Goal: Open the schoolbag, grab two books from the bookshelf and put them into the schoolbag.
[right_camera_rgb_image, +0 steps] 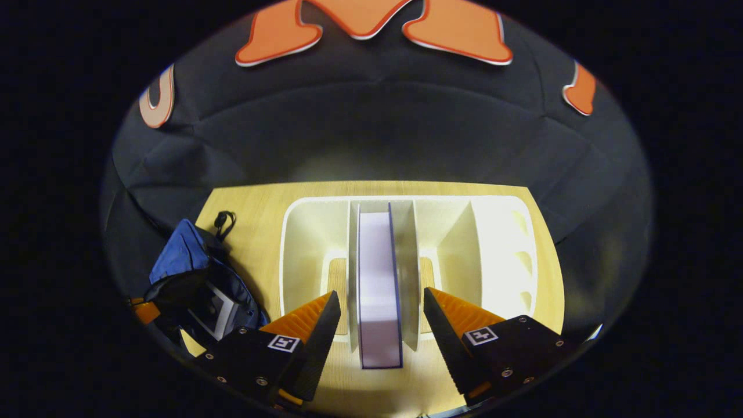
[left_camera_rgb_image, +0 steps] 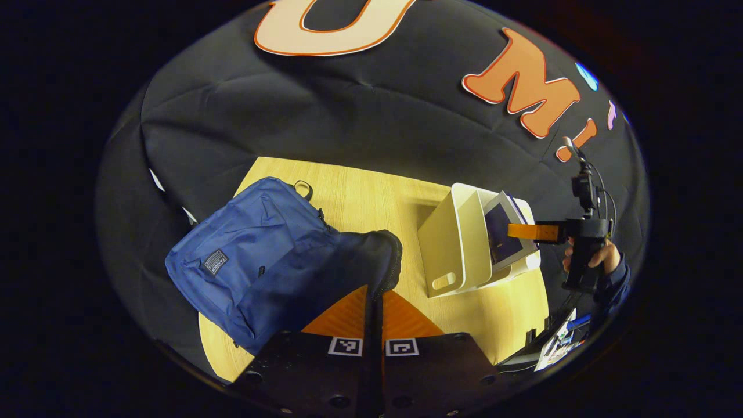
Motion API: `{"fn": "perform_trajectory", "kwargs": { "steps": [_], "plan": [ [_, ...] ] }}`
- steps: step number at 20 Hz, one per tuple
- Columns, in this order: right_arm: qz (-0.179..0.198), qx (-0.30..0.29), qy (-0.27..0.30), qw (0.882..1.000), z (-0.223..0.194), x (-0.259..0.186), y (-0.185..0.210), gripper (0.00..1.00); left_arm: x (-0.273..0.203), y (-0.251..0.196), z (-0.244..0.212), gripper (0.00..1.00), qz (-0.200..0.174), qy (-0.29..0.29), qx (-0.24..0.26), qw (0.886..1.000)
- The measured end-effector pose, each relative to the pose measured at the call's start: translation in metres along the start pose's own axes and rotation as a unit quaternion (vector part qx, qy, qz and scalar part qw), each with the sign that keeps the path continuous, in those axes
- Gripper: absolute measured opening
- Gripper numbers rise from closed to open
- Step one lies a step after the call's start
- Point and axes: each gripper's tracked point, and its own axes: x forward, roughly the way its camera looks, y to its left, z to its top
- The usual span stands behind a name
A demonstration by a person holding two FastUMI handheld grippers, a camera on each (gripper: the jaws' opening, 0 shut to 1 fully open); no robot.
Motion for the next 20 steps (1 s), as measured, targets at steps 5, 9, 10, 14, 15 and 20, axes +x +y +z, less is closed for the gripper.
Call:
{"fn": "perform_trajectory", "kwargs": {
  "steps": [5, 9, 10, 14, 15, 20],
  "plan": [
    [-0.016, -0.029, 0.065, 0.997, -0.009, 0.030, -0.004, 0.76, 0.002, 0.000, 0.000, 0.00, 0.000, 0.002, 0.003, 1.000],
    [-0.010, -0.030, 0.105, 0.994, -0.018, 0.043, -0.001, 0.59, 0.003, -0.001, 0.000, 0.01, 0.000, 0.003, 0.004, 1.000],
    [-0.008, -0.031, 0.114, 0.993, -0.021, 0.042, -0.003, 0.51, 0.002, 0.000, 0.000, 0.00, 0.001, 0.002, 0.002, 1.000],
    [0.009, -0.030, 0.121, 0.992, -0.024, 0.032, -0.012, 0.41, 0.002, 0.000, 0.002, 0.01, 0.001, -0.001, -0.001, 1.000],
    [0.012, -0.025, 0.115, 0.993, -0.021, 0.026, -0.016, 0.41, 0.001, 0.000, 0.000, 0.00, 0.004, -0.002, 0.002, 1.000],
    [0.063, 0.030, 0.070, 0.995, -0.003, -0.031, -0.024, 0.40, -0.006, 0.003, 0.012, 0.00, 0.021, -0.013, 0.040, 0.999]
  ]
}}
